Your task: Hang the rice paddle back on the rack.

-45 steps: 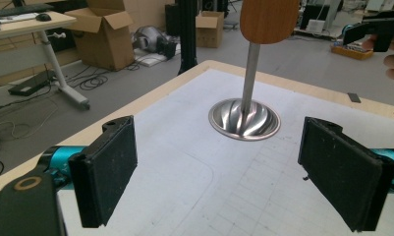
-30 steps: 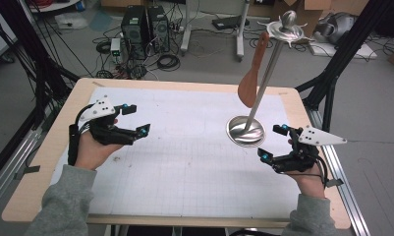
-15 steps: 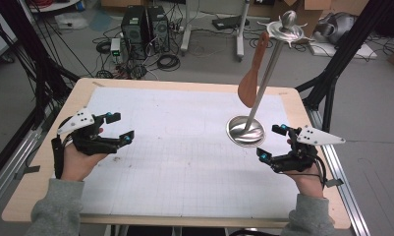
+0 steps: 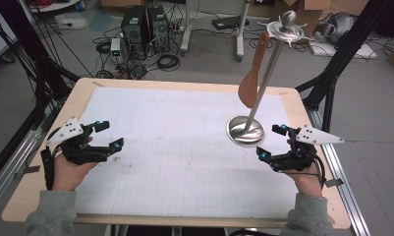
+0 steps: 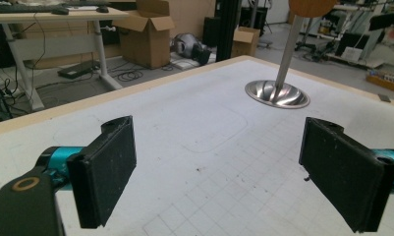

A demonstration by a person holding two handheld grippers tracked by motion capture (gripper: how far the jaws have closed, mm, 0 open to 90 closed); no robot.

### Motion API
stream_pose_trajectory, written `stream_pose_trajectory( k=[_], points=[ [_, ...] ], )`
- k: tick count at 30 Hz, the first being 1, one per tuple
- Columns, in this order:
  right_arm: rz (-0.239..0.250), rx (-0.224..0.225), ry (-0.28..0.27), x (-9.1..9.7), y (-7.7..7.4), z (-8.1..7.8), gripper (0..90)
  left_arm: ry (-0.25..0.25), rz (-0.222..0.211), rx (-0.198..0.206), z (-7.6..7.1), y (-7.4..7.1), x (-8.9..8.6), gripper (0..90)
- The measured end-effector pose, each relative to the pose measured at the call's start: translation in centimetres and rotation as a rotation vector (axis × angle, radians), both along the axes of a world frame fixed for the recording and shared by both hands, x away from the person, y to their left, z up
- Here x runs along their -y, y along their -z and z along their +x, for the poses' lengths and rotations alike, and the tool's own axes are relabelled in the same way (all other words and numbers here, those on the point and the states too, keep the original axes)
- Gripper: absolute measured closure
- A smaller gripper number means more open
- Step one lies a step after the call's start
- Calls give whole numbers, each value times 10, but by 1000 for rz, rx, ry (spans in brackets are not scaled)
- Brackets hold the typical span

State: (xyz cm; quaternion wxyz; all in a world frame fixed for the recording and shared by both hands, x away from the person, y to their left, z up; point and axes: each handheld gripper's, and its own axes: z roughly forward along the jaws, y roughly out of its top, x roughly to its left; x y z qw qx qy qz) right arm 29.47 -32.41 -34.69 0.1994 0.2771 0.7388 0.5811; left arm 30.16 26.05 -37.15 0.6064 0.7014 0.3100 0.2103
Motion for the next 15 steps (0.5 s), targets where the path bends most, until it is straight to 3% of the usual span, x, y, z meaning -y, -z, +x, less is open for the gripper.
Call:
stream_pose_trajectory(
  k=[8, 15],
  points=[
    [-5, -6, 11, 1, 1, 2, 2, -22, 9, -16, -5, 11, -3, 145],
    [9, -25, 26, 4, 6, 4, 2, -39, 13, -13, -9, 12, -10, 145]
  ],
)
